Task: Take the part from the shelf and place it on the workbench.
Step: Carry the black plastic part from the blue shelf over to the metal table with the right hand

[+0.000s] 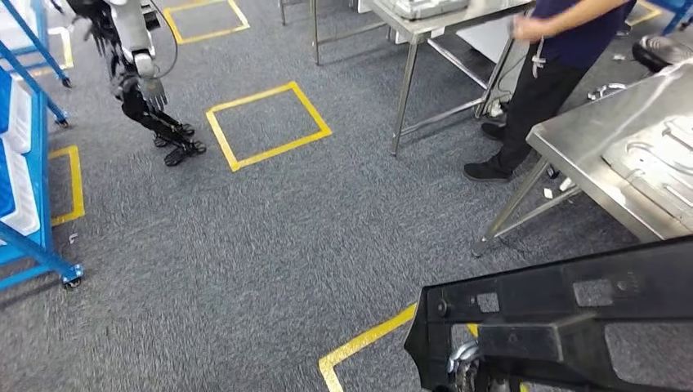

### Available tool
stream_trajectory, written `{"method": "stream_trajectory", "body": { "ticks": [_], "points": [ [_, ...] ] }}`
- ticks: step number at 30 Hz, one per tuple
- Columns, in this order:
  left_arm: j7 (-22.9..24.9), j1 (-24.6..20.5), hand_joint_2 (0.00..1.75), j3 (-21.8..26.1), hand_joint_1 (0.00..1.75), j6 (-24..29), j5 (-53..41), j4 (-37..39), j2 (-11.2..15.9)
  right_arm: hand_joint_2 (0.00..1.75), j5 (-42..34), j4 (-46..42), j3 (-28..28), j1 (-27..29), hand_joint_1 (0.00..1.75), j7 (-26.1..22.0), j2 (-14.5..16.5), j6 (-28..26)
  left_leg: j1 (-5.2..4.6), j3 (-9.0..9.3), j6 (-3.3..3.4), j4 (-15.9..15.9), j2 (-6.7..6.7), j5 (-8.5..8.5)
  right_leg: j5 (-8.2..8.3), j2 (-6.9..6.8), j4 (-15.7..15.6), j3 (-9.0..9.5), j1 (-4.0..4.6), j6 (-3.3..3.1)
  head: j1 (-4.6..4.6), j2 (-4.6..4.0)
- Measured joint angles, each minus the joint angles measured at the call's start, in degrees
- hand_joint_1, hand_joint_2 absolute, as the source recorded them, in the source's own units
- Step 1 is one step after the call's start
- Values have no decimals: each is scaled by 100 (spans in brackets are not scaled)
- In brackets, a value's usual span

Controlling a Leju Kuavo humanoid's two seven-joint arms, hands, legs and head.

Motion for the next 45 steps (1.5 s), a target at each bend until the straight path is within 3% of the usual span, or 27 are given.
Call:
{"method": "stream_trajectory", "body": {
  "ticks": [2, 4, 6, 7, 8, 9, 11, 13, 15, 16, 18, 20, 22, 23, 24, 25, 27, 29, 31, 33, 35, 37, 38, 40, 42, 44, 45],
  "points": [
    [-7, -2, 175, 8, 0, -17, 32, 0, 24, 175, 34, 109, 36, -68, 175, -3, -42, -50, 21, 37, 63, -53, 131, 16, -106, -219, 175, -85, 13, 54, 8, 0],
    [-13, 15, 175, 28, 0, -21, 51, 0, 49, 175, 60, 216, 83, -160, 175, -4, -89, -90, 18, 67, 110, -89, 287, 8, -391, -595, 757, -391, 8, 115, 17, 0],
    [-12, 41, 175, 52, 0, -26, 62, 0, 77, 175, 64, 329, 132, -233, 175, -5, -135, -133, 7, 85, 127, -92, 458, -22, -598, -740, 1392, -765, -32, 154, 19, 0],
    [-10, 48, 175, 61, 0, -30, 66, 0, 90, 175, 64, 386, 156, -255, 175, -5, -157, -155, 5, 100, 125, -92, 537, -42, -564, -761, 1497, -849, -46, 162, 19, 0],
    [-7, 47, 175, 69, 0, -39, 68, 0, 99, 175, 64, 437, 180, -272, 175, -7, -177, -177, 5, 126, 118, -92, 614, -65, -419, -784, 1374, -812, -54, 158, 19, 0],
    [-4, 43, 175, 76, 0, -51, 67, 0, 104, 175, 64, 479, 204, -288, 175, -8, -197, -199, 4, 163, 109, -92, 685, -90, -198, -839, 1049, -665, -51, 138, 20, 0],
    [-1, 37, 175, 87, 0, -69, 58, 0, 105, 175, 62, 534, 251, -326, 175, -10, -229, -240, -5, 236, 74, -102, 818, -148, 117, -1109, 295, -292, 13, 65, 20, 0],
    [3, 34, 175, 92, 0, -74, 51, 0, 104, 175, 54, 572, 291, -363, 175, -11, -255, -258, -15, 287, 20, -125, 935, -193, 150, -1268, -16, -143, 90, 0, 19, 0],
    [5, 15, 175, 92, 0, -75, 43, 0, 104, 175, 35, 595, 317, -376, 175, -11, -272, -276, -19, 362, -40, -164, 1055, -227, 149, -1130, -63, -127, 94, -45, 16, 0],
    [4, 0, 175, 92, 0, -74, 33, 0, 105, 175, 16, 599, 328, -373, 175, -11, -277, -296, -16, 397, -70, -150, 1018, -258, 164, -1055, -112, -93, 76, -64, 16, 0],
    [0, -22, 175, 92, 0, -69, 11, 0, 102, 175, -33, 599, 353, -368, 175, -13, -285, -333, -5, 314, -108, 130, 736, -435, 199, -920, -211, -7, 26, -117, 13, 0],
    [2, -3, 175, 92, 0, -59, -15, 0, 98, 175, -71, 598, 375, -364, 175, -12, -294, -351, 10, -62, -127, 854, 444, -768, 190, -781, -219, 21, 22, -166, 11, 0],
    [6, 33, 175, 92, 0, -45, -33, 0, 98, 175, -97, 598, 381, -354, 175, -11, -300, -358, 16, -455, -149, 1451, 378, -910, 161, -596, -186, 26, 24, -185, 11, 0],
    [7, 41, 175, 92, 0, -38, -36, 0, 98, 175, -108, 598, 384, -348, 175, -11, -304, -360, 18, -522, -156, 1452, 371, -792, 142, -499, -163, 32, 22, -178, 11, 0],
    [7, 41, 175, 92, 0, -30, -38, 0, 99, 175, -115, 598, 388, -342, 175, -11, -308, -361, 22, -475, -159, 1221, 352, -562, 118, -405, -134, 43, 15, -161, 11, 0],
    [7, 39, 175, 92, 0, -23, -39, 0, 101, 175, -120, 598, 392, -338, 175, -11, -311, -361, 31, -347, -158, 827, 292, -292, 87, -318, -99, 55, 6, -139, 11, 0],
    [7, 32, 175, 91, 0, -15, -44, 0, 100, 175, -131, 593, 398, -330, 175, -11, -315, -362, 35, -105, -133, 186, 72, 4, 26, -175, -24, 55, -3, -77, 12, 0],
    [9, 23, 175, 91, 0, -4, -61, 0, 97, 175, -146, 563, 398, -301, 175, -11, -321, -363, 15, -28, -80, 28, -27, 4, 1, -70, 1, 25, -15, -7, 12, 0],
    [10, 8, 175, 91, 0, 6, -80, 1, 70, 175, -170, 501, 392, -243, 175, -9, -325, -353, 27, 6, -9, -24, 84, 27, 4, -1, -16, 13, -20, 59, 11, 0],
    [3, 3, 175, 90, 0, 17, -89, 1, 33, 175, -197, 427, 384, -187, 175, -6, -325, -336, 59, 50, 65, -98, 214, 51, -111, -227, 159, -64, -1, 122, 20, 0],
    [-1, 22, 175, 90, 0, 24, -95, 0, 20, 175, -217, 382, 381, -163, 175, -4, -325, -327, 58, 82, 108, -135, 368, 45, -410, -593, 748, -372, -13, 183, 28, 0],
    [1, 41, 175, 90, 0, 23, -99, 0, 17, 175, -229, 372, 381, -145, 175, -2, -326, -326, 51, 104, 115, -138, 544, 11, -617, -734, 1384, -752, -54, 237, 27, 0],
    [1, 43, 175, 90, 0, 23, -101, 0, 13, 175, -231, 368, 380, -127, 175, 0, -326, -325, 52, 125, 108, -138, 629, -13, -573, -760, 1476, -830, -73, 255, 27, 0],
    [2, 36, 175, 90, 0, 23, -110, 0, -4, 175, -233, 351, 379, -95, 175, 6, -325, -317, 61, 198, 81, -138, 778, -69, -207, -842, 1029, -645, -95, 264, 27, 0],
    [3, 34, 175, 90, 0, 22, -128, 0, -22, 175, -230, 321, 377, -85, 175, 13, -323, -295, 48, 276, 26, -138, 902, -138, 115, -1125, 293, -294, -69, 220, 27, 0],
    [2, 26, 175, 89, 0, 19, -140, 0, -31, 175, -225, 293, 375, -80, 175, 19, -320, -269, 21, 337, -45, -159, 1014, -199, 159, -1286, -7, -160, -20, 144, 26, 0],
    [2, 18, 175, 88, 0, 17, -143, 0, -33, 175, -218, 283, 373, -74, 175, 21, -317, -256, 10, 382, -83, -180, 1078, -221, 144, -1232, -12, -166, -1, 106, 26, 0]
  ]
}}
